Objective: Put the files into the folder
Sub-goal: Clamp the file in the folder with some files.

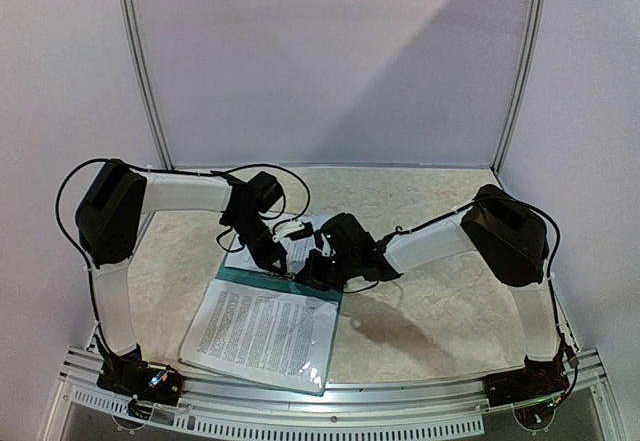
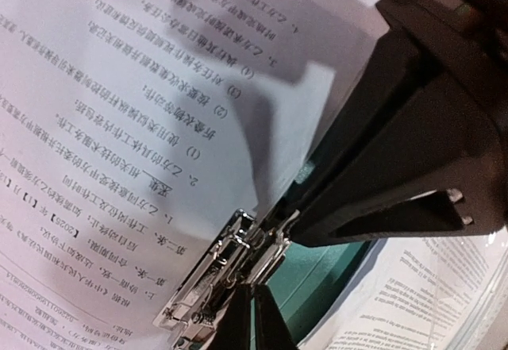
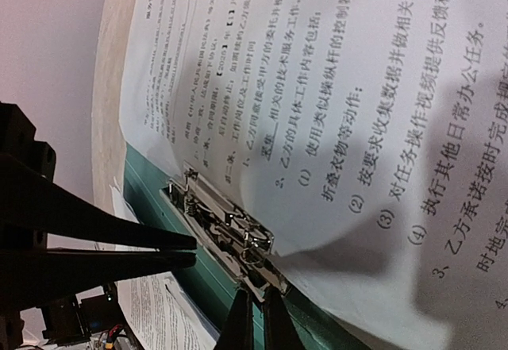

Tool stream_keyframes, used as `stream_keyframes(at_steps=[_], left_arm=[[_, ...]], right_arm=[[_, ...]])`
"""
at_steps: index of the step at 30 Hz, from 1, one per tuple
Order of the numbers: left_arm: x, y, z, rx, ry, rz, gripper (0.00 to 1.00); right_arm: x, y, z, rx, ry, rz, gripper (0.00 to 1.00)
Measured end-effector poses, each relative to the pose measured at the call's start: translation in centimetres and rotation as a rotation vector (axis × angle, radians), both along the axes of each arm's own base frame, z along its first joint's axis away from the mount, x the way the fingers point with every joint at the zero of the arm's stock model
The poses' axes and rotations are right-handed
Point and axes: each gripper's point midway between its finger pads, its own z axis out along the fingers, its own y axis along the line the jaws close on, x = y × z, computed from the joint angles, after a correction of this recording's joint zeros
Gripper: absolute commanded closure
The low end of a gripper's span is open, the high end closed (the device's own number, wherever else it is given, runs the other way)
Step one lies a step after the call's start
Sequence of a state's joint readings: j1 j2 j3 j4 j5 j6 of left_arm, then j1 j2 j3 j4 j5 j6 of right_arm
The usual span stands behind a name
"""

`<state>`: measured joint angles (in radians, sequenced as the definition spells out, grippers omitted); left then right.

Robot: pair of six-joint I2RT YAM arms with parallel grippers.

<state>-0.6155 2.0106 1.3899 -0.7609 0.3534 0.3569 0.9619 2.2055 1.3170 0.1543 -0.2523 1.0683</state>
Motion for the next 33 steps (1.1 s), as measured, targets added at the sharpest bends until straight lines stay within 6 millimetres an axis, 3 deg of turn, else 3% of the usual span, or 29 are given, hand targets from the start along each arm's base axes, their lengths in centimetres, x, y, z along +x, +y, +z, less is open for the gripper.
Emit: stream_keyframes(at_steps=[33], left_arm=[[-1.1, 1.1, -1.9, 0.052, 0.085, 0.027, 0.97]], right_arm=[[-1.2, 0.4, 0.4, 0.024, 0.043, 0.055, 0.86]])
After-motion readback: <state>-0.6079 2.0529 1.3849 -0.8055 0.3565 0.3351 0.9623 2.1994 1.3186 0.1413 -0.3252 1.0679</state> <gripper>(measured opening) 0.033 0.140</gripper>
